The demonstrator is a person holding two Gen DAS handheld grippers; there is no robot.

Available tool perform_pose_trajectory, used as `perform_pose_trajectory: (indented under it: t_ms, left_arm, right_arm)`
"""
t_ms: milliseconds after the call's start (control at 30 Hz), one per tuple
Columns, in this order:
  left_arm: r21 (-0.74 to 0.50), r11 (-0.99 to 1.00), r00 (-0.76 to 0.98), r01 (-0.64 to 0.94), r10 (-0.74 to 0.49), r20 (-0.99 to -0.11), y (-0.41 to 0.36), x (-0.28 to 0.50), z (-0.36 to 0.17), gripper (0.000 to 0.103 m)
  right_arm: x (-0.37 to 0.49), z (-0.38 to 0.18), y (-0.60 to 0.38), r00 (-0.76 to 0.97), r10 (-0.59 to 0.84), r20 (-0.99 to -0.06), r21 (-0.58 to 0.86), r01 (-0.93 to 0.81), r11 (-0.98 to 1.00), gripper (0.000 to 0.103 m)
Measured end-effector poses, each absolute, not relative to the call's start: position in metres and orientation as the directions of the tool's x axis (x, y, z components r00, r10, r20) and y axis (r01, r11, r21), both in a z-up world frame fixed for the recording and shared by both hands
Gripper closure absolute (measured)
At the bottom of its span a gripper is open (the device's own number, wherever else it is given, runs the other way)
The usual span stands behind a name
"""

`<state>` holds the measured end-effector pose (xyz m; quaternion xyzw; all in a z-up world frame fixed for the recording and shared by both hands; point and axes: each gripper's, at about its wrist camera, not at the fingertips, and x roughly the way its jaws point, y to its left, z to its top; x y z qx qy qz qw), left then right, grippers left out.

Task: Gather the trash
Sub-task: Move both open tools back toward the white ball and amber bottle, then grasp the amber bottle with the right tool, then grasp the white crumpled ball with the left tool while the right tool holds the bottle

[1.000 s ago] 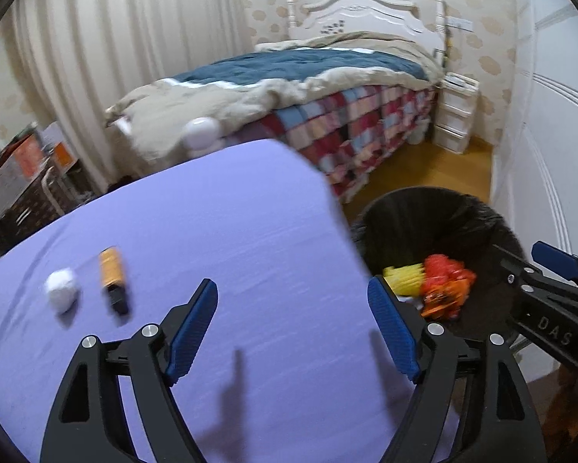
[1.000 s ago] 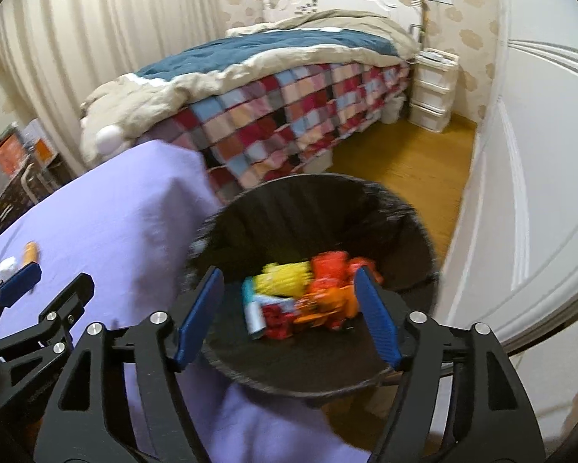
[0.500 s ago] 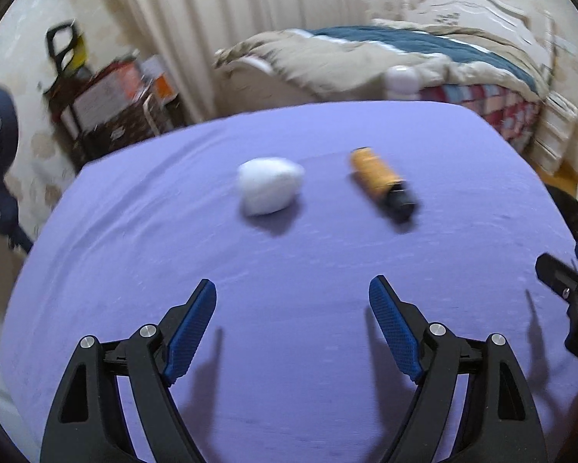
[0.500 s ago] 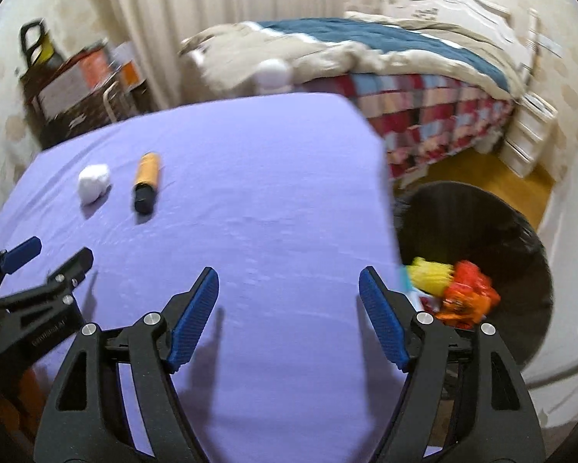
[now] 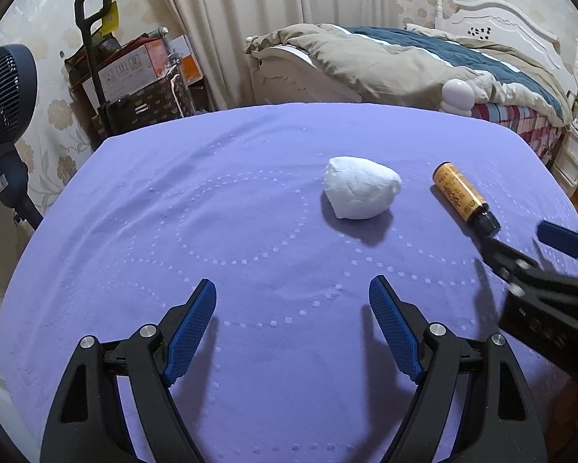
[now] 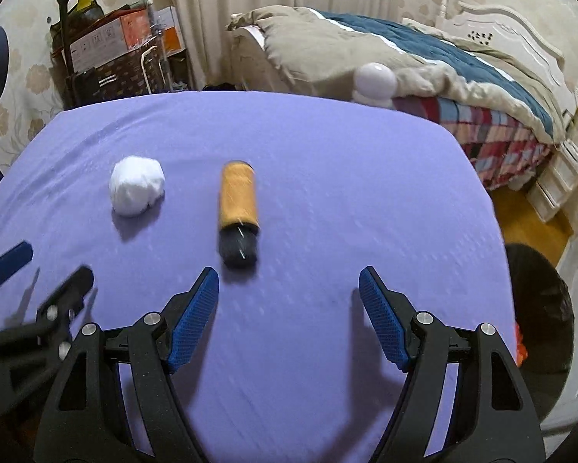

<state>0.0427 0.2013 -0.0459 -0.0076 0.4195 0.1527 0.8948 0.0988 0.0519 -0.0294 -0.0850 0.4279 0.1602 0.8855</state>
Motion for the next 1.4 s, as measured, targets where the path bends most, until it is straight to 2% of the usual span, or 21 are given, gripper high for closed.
perform_pose_trajectory:
  t_ms: [133, 300, 533, 1000, 1400]
  left_arm:
    - [0.106, 0.952, 0.598, -0.287, 0.264, -0.756, 0.207, 0.046, -0.047, 0.024]
    - [0.098, 0.953, 0.593, -0.285, 0.256, -0.763, 0.211, 0.051, -0.048, 0.024]
    - [0.077, 0.956, 0.584, -0.284, 0.236, -0.777, 0.215, 0.059, -0.05, 0.024]
    - [0.1, 0.969, 0.605, -0.226, 0.22, -0.765, 0.197, 0.082, -0.049, 0.024]
    - [0.111, 0.972, 0.6, -0.208, 0.217, -0.77, 0.187, 0.114, -0.05, 0.024]
  right_arm:
    - [0.113, -0.032, 0.069, 0.575, 0.2, -0.793, -0.028, -0.363, 0.931, 0.035]
    - [0.125, -0.032, 0.085, 0.57, 0.211, -0.794, -0.034, -0.39, 0.92, 0.057]
    - [0.129, -0.032, 0.078, 0.572, 0.227, -0.788, -0.018, -0.39, 0.92, 0.08]
    - [0.141, -0.032, 0.019, 0.596, 0.167, -0.785, -0.005, -0.275, 0.961, 0.08]
    - [0.144, -0.032, 0.01, 0.592, 0.183, -0.784, 0.019, -0.273, 0.962, 0.08]
